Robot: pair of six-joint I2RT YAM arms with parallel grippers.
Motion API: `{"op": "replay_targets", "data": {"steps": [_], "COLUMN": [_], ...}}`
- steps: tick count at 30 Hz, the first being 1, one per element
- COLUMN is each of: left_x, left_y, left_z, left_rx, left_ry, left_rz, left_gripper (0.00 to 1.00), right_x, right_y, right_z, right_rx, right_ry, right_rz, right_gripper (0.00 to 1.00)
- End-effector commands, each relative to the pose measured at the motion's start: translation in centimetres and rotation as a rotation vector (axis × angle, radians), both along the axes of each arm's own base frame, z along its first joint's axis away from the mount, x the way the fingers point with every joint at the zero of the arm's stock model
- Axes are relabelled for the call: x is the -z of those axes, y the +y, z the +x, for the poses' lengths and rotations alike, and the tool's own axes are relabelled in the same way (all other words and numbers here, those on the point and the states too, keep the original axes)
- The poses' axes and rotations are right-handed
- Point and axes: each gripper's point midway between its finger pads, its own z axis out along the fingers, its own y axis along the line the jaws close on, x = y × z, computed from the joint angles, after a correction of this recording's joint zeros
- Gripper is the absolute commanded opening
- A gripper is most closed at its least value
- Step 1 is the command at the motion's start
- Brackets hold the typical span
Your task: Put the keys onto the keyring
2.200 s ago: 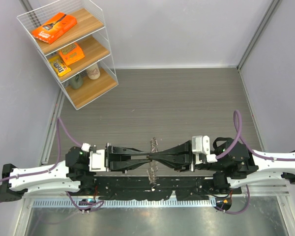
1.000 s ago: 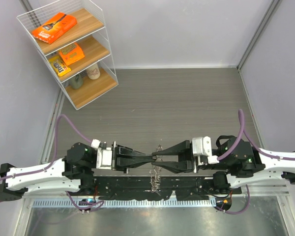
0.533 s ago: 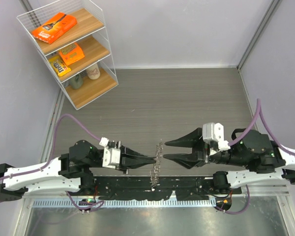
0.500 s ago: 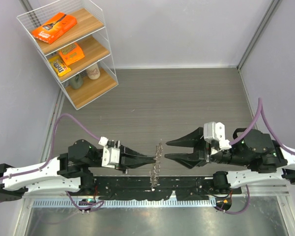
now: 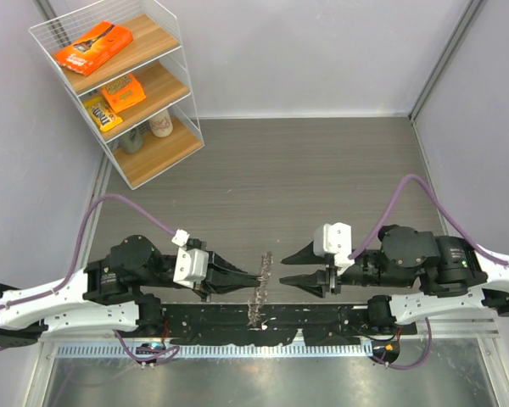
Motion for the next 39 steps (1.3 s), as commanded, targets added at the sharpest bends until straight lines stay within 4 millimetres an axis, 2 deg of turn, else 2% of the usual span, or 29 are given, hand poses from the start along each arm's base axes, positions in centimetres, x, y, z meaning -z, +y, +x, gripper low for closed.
{"op": "replay_targets", "data": {"steps": [1, 6, 20, 25, 32, 35, 39], "left_x": [-2.0, -1.7, -1.6, -1.1, -1.2, -1.0, -1.0], "left_y": [0.7, 0.6, 0.6, 0.7, 0.9, 0.9, 0.8], "left_z": [-0.8, -0.8, -1.0, -0.9, -0.8, -0.8, -0.8], "left_rx": [0.036, 0.036, 0.043, 0.039, 0.029, 0.026, 0.026], "left_ry": [0.035, 0.048, 0.053, 0.056, 0.056, 0.058, 0.059], "left_rz": [-0.028, -0.005, 0.017, 0.027, 0.02, 0.026, 0.021], "left_gripper": [0.0, 0.0, 0.0, 0.0, 0.0, 0.0, 0.0], "right_x": [-1.2, -1.1, 0.3, 0.4, 0.7, 1.0, 1.5], "right_y": [0.5, 1.5, 2.7, 3.3, 3.6, 3.8, 4.2], "right_z": [-0.6, -1.1, -1.5, -1.7, -1.7, -2.0, -2.0], "right_rx": [-0.043, -0.077, -0.105, -0.118, -0.12, -0.135, -0.139], "right_ry": [-0.026, -0.042, -0.042, -0.042, -0.043, -0.044, -0.046], "right_rz": [0.008, -0.014, -0.072, -0.076, -0.089, -0.098, -0.104], "right_gripper": [0.42, 0.43, 0.43, 0.4, 0.25, 0.07, 0.06]}}
